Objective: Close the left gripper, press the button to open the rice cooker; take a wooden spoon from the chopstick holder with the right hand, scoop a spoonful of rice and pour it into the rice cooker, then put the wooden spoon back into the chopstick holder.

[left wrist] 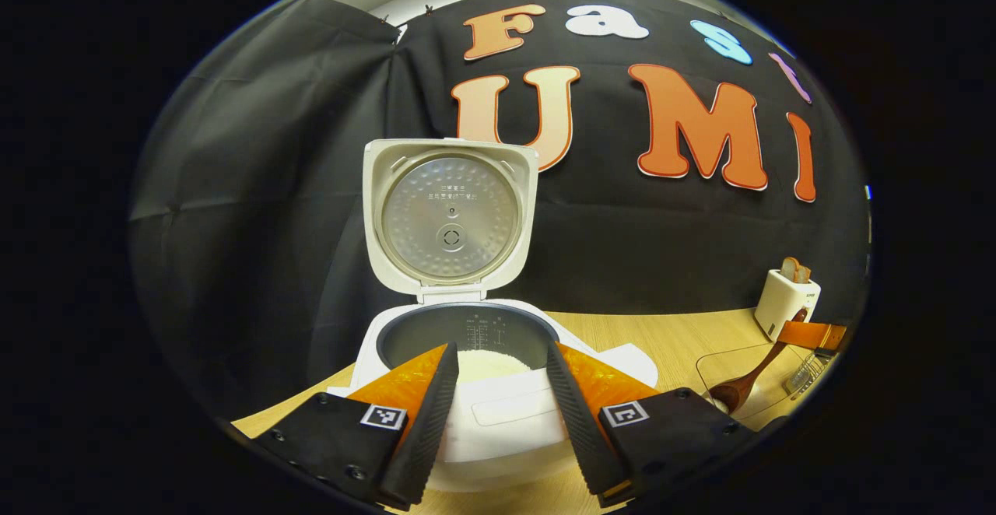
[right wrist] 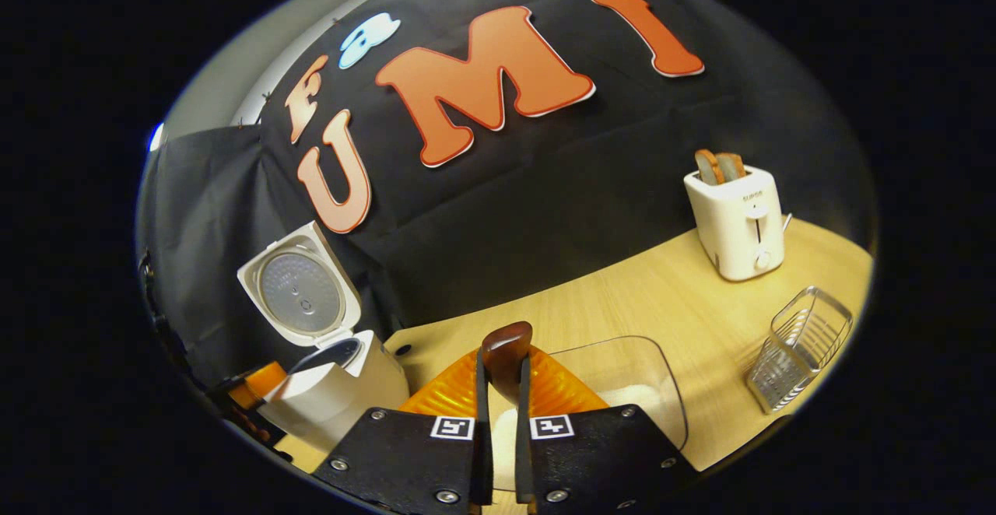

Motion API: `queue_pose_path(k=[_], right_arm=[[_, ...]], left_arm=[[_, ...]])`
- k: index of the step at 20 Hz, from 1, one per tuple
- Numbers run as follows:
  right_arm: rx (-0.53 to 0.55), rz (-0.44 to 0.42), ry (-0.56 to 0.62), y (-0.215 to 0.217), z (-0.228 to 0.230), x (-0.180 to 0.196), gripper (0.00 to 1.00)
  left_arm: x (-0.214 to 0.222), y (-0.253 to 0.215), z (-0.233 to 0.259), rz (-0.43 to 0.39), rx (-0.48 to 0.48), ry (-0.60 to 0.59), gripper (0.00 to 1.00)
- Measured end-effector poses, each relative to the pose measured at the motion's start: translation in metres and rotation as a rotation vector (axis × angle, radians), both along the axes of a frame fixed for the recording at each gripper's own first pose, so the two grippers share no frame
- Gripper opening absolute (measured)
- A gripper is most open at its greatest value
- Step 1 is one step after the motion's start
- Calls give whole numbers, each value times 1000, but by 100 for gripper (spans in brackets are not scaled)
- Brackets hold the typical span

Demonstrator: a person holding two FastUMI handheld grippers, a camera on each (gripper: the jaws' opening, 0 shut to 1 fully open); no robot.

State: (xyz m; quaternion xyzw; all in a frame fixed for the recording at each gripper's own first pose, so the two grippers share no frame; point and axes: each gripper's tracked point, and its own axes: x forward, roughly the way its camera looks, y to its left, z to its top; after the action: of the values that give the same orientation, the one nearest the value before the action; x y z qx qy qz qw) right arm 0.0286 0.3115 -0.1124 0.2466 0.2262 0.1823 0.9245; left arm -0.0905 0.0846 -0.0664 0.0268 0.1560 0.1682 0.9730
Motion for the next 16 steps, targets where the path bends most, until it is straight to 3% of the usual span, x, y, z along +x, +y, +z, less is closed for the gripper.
queue_pose_path(k=[3,12,16], right_arm=[[91,8,77,8,-4,-2,12],[422,-89,375,-6,-37,5,12],[547,-121,438,-7,-39,9,12]], left_arm=[[-2,1,0,4,1,2,76],[-7,3,2,8,-10,-3,76],[-9,5,4,15,-14,-3,76]])
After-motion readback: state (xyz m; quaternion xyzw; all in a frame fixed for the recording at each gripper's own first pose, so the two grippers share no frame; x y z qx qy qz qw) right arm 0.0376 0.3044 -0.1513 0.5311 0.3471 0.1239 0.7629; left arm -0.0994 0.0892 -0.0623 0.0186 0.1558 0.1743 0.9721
